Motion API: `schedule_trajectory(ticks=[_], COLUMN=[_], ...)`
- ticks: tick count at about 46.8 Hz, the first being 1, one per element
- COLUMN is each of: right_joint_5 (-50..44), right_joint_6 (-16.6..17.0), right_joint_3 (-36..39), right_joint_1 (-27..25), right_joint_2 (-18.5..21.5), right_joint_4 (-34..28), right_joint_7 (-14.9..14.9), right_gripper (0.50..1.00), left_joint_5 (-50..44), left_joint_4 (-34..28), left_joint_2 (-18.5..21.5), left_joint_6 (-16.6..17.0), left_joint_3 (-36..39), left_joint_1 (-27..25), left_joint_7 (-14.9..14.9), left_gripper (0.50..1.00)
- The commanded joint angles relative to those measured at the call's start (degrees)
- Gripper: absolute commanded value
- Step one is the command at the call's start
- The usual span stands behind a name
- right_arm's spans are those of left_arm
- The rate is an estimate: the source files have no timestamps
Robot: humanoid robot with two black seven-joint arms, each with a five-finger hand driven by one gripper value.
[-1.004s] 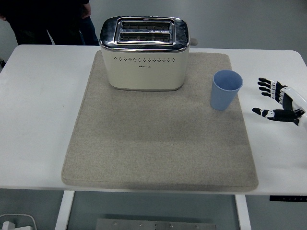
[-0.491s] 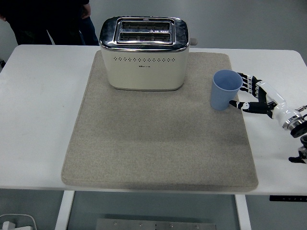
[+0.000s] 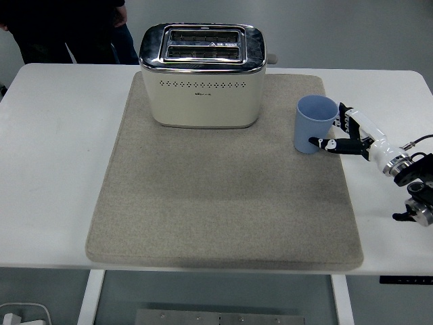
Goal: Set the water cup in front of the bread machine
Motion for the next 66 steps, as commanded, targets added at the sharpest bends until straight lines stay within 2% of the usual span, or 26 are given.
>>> schedule_trajectory(ticks=[1,31,35,37,42,44,58,66], right_joint_5=[0.29,0.29,0.29,0.29,0.2,0.11,0.2,0.73], right_joint_6=[0.5,1.65,1.12,1.03,1.03,0.94,1.47,2.26], right_joint_3=[0.0,0.26,0.18,0.09,0.0,0.0,-0.09,0.09], right_joint_1=[0.07,1.57,1.92,2.18,2.27,2.36,3.41,3.06], right_joint_2=[0.0,0.0,0.09,0.09,0.09,0.09,-0.7,-4.38], right_joint_4=[0.09,1.32,1.32,1.32,1.32,1.32,1.59,7.82], right_joint_7=[0.0,-2.99,-3.51,-3.6,-3.69,-3.69,-3.6,-3.6], right_gripper=[0.913,0.921,0.903,0.858,0.63,0.5,0.5,0.5], left_joint_5=[-0.02,-0.02,-0.02,0.07,-0.02,-0.02,-0.02,-0.02], left_joint_4=[0.0,0.0,0.0,0.0,0.0,0.0,0.0,0.0], left_joint_2=[0.0,0.0,0.0,0.0,0.0,0.0,0.0,0.0], left_joint_6=[-0.02,-0.02,-0.02,-0.02,-0.02,0.06,-0.02,0.06], left_joint_3=[0.0,0.0,0.0,-0.09,0.0,0.0,-0.09,0.0], left_joint_1=[0.0,0.0,0.0,0.0,0.0,0.0,0.0,0.0], left_joint_7=[0.0,0.0,0.0,-0.09,0.0,0.0,0.0,0.0], left_gripper=[1.0,1.0,1.0,1.0,1.0,1.0,1.0,1.0])
